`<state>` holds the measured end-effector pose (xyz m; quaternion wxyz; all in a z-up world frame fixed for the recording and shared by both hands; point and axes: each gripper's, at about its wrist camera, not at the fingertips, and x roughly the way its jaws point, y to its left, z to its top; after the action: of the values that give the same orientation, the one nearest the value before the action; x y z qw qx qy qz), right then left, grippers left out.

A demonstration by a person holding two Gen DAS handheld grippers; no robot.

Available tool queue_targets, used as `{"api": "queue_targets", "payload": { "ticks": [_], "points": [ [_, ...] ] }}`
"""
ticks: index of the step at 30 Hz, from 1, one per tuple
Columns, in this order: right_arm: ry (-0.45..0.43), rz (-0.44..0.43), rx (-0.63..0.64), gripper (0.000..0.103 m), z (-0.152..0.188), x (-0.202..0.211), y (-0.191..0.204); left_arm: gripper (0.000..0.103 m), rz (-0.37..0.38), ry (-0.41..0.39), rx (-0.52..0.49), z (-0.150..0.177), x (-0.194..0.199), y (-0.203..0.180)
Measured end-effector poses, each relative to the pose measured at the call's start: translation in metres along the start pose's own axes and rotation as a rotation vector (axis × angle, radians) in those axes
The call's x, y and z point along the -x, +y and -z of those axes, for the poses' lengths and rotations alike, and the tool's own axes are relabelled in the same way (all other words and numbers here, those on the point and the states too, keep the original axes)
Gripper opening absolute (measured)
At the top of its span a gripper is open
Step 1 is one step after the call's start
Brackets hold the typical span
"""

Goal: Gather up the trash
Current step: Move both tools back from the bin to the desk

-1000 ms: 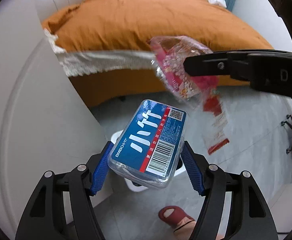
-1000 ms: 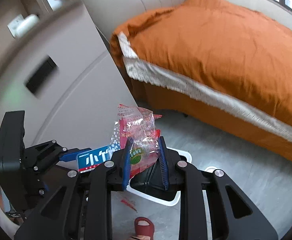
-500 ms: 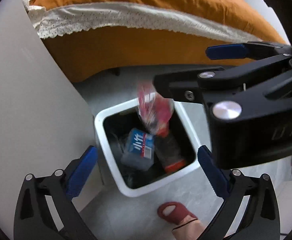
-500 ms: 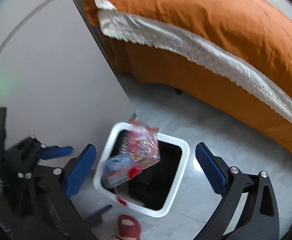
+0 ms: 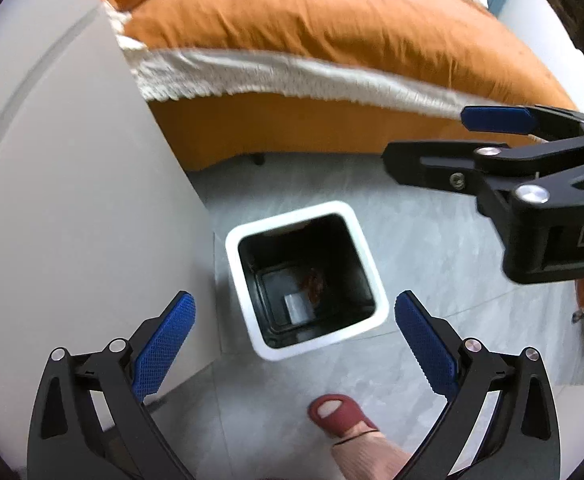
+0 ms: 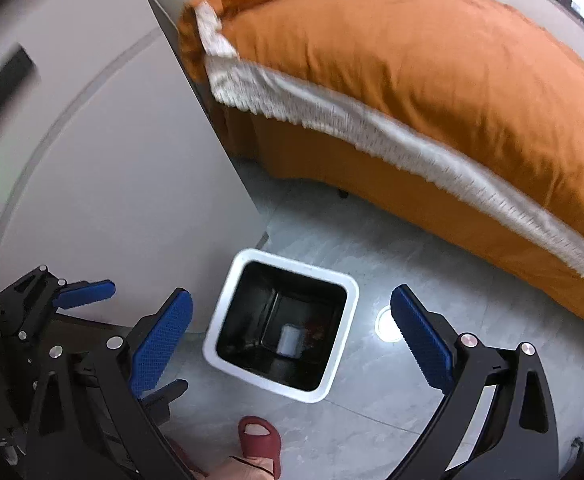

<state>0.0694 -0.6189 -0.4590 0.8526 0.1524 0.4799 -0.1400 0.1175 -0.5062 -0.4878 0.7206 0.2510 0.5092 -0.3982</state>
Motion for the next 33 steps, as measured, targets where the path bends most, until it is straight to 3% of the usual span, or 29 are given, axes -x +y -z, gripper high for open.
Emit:
{"api": "queue_targets", "payload": {
  "ticks": [8,16,23,29,33],
  "points": [
    [-0.125,-0.025,0.005,0.099,-0.03,0.11,0.029,0.098,-0.02,-0.157,0.042,-0.019,0.128,-0.003],
    [-0.28,-0.176,0.134,0.099,-0.055,0.208,0.09,0.098,-0.133,-0.334,0.102,-0.001,0.265,0.01],
    [-0.348,-0.345,0.275,0.099,-0.07,0.253,0.174,0.098,-0.303,-0.42,0.294,0.05,0.353,0.065],
    [-0.304,-0.496,0.412,0.099,-0.068,0.261,0.258,0.098,-0.464,-0.462,0.479,0.118,0.408,0.111],
    [-0.272,-0.582,0.518,0.099,-0.054,0.27,0.317,0.098,-0.58,-0.437,0.585,0.164,0.437,0.145]
  ]
}}
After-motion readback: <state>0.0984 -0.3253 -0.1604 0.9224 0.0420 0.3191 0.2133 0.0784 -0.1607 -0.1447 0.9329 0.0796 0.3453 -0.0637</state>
